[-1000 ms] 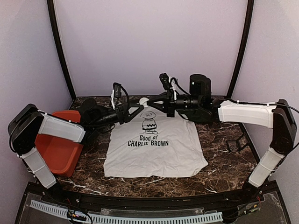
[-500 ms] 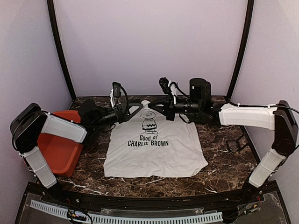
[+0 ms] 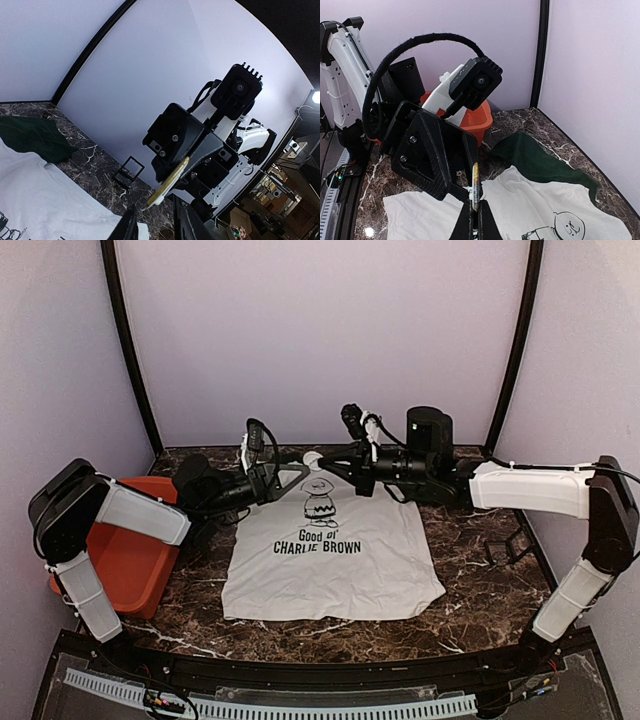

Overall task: Pin the brooch onto the clothing
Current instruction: Open the brooch at the center of the board.

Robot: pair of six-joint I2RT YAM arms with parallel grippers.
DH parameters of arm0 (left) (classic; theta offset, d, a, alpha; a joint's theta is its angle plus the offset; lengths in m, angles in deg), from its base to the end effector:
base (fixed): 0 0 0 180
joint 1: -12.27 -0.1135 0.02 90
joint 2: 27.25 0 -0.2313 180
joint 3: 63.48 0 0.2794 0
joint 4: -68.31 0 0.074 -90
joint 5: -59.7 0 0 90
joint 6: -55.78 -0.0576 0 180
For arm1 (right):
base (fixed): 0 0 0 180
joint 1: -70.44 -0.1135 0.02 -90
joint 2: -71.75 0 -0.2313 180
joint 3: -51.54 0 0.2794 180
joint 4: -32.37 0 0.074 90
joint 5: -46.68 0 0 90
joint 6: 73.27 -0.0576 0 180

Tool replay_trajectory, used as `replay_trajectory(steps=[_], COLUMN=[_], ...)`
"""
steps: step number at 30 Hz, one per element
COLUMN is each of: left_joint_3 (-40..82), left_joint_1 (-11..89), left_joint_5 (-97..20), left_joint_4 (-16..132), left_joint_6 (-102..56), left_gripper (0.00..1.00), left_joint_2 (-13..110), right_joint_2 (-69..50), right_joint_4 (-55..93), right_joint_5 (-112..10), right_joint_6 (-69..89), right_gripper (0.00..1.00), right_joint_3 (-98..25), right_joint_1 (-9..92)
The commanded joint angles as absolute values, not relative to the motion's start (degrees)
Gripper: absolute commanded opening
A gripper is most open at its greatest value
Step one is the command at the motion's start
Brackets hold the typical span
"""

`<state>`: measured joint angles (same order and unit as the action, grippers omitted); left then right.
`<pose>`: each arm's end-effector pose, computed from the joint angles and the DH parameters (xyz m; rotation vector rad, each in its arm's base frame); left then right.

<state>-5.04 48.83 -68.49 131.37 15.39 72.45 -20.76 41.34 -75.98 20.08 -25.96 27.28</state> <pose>0.2838 -0.2548 0.2015 0.5175 1.3799 -1.6556 0.2864 0.3112 0.2593 -1.0838 1.3860 0.9899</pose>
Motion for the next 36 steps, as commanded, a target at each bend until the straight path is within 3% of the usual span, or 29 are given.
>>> replay_trajectory(steps=[1,17,36], left_joint_3=[-3.7,-3.6,-4.9], left_joint_1=[48.7,48.7,48.4], left_joint_5=[-69.0,-69.0,-69.2], left_joint_4=[135.0,136.7,144.8], left_joint_6=[15.7,17.0,19.4], left_gripper=[0.29,0.24,0.33], left_joint_2=[72.2,73.3,73.8], right_joint_2=[-20.1,-20.4,-20.2], right_joint_4=[42.0,41.5,42.4], right_joint_5=[-75.2,-76.6,-77.5], right_joint_6=[21.6,23.5,21.2], right_gripper=[0.0,0.0,0.0], right_joint_3=[-26.1,-25.7,-24.6], right_joint_1=[26.5,25.7,25.8])
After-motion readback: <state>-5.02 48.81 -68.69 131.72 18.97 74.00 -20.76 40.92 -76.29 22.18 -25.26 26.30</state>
